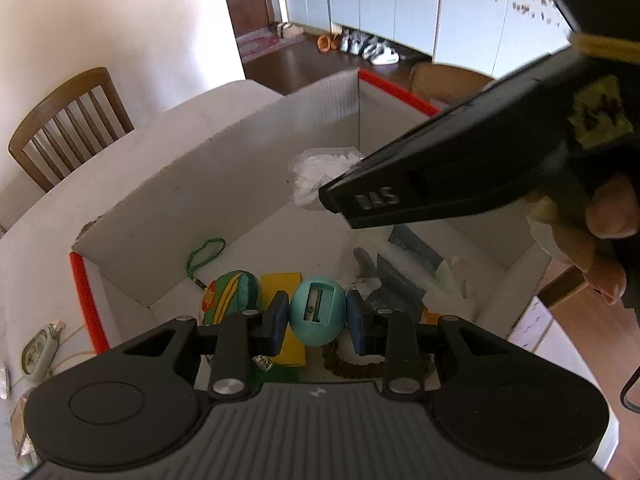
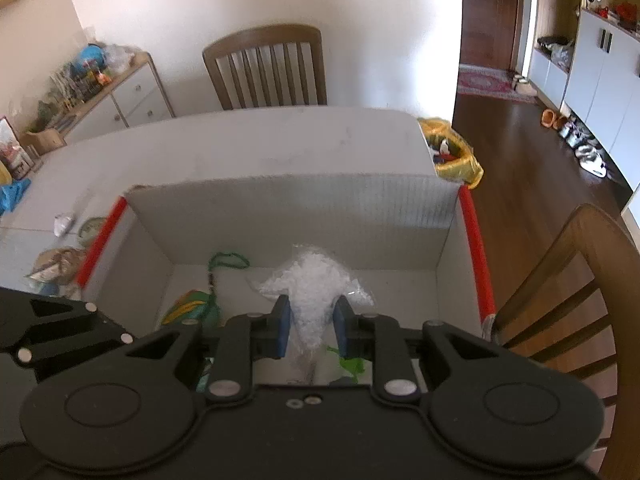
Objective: Organize objects
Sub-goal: 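Carry sharpener and bead bag into the red box and open both tools, then withdraw both tools from the red box back over the mat, then grasp the pale green eraser with the left tool while the right tool grasps the black mesh bag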
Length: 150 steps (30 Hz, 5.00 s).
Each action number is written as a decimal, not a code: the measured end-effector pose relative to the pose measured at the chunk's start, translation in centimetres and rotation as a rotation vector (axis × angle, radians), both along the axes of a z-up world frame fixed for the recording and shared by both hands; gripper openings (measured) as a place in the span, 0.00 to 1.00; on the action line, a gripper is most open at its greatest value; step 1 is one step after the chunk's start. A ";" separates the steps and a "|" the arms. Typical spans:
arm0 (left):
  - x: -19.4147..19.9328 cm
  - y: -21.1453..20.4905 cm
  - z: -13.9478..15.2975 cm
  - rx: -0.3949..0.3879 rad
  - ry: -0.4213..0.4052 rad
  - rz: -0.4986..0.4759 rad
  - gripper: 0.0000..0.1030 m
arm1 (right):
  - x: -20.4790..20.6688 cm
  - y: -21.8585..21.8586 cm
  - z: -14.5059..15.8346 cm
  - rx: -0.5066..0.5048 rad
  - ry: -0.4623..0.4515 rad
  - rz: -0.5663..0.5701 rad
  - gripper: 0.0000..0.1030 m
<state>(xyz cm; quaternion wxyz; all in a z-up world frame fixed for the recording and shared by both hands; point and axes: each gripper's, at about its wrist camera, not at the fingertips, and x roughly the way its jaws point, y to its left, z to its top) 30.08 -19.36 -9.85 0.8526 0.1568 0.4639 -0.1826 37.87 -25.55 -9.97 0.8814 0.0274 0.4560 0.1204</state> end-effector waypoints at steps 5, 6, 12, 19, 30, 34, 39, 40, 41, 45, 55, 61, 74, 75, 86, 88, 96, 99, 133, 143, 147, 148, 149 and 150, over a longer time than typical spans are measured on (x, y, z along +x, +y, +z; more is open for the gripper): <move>0.8 -0.5 -1.1 0.008 0.045 0.006 0.29 | 0.4 0.5 -1.5 -0.030 0.044 0.034 0.20; 0.9 -0.6 -1.3 0.010 0.055 0.006 0.29 | 0.4 0.5 -1.8 -0.032 0.052 0.039 0.21; 1.6 -0.7 -2.6 0.026 0.119 0.021 0.30 | 0.4 0.7 -2.5 -0.035 0.079 0.053 0.22; 2.0 -1.1 -2.8 0.024 0.130 0.018 0.29 | 0.6 0.4 -2.3 -0.024 0.080 0.064 0.26; 0.8 -0.4 -2.4 0.004 0.111 0.033 0.34 | -0.3 -0.8 -0.4 0.016 0.043 0.049 0.31; 0.6 0.6 -1.8 -0.014 0.073 0.047 0.51 | -1.0 -1.0 0.5 0.034 0.018 0.046 0.32; -0.6 1.1 -0.5 -0.042 0.034 0.057 0.51 | -2.1 -1.2 2.1 0.053 -0.019 0.042 0.35; -0.8 1.3 -0.2 -0.051 0.027 0.062 0.51 | -2.3 -1.2 2.4 0.056 -0.026 0.044 0.35; -1.0 1.5 0.1 -0.058 0.022 0.068 0.51 | -2.6 -1.1 2.7 0.054 -0.034 0.044 0.36; -2.0 2.6 1.1 -0.082 -0.004 0.096 0.51 | -3.9 -1.0 3.7 0.055 -0.063 0.048 0.37; -5.6 5.9 4.6 -0.157 -0.101 0.151 0.52 | -7.8 0.2 6.2 0.075 -0.136 0.051 0.45; -7.7 7.9 6.3 -0.199 -0.155 0.166 0.59 | -10.0 1.4 7.1 0.103 -0.171 0.024 0.54; -11.7 13.9 7.9 -0.234 -0.221 0.211 0.84 | -13.6 4.9 8.2 0.141 -0.215 -0.069 0.86; -11.9 14.5 7.9 -0.235 -0.222 0.215 0.84 | -13.8 5.2 8.2 0.144 -0.220 -0.072 0.89; -14.2 20.6 8.1 -0.231 -0.252 0.250 0.85 | -16.2 10.0 8.2 0.160 -0.264 -0.054 0.99; -14.6 21.8 8.1 -0.232 -0.261 0.255 0.85 | -16.3 11.2 8.2 0.160 -0.264 -0.046 0.99; -14.7 26.9 7.4 -0.227 -0.262 0.314 0.96 | -16.1 15.7 7.5 0.133 -0.253 -0.029 0.99; -14.3 28.9 6.8 -0.228 -0.248 0.325 0.97 | -15.6 17.5 7.0 0.121 -0.242 -0.021 0.99; -4.8 41.2 -6.0 -0.141 -0.097 0.399 1.00 | -6.1 33.6 -4.1 -0.041 -0.035 0.170 0.90; -4.3 41.4 -7.5 -0.146 -0.105 0.389 0.99 | -4.7 34.7 -5.4 -0.044 -0.003 0.177 0.78; -4.4 41.3 -7.7 -0.150 -0.114 0.383 0.92 | -4.4 34.9 -5.6 -0.050 0.003 0.184 0.73; -4.4 41.2 -7.7 -0.143 -0.114 0.377 0.88 | -4.4 34.9 -5.6 -0.050 0.005 0.184 0.72; -4.4 41.1 -7.8 -0.136 -0.115 0.374 0.82 | -4.3 35.0 -5.7 -0.051 0.007 0.184 0.71; -4.4 41.1 -7.8 -0.130 -0.118 0.373 0.78 | -4.3 35.0 -5.7 -0.053 0.009 0.184 0.70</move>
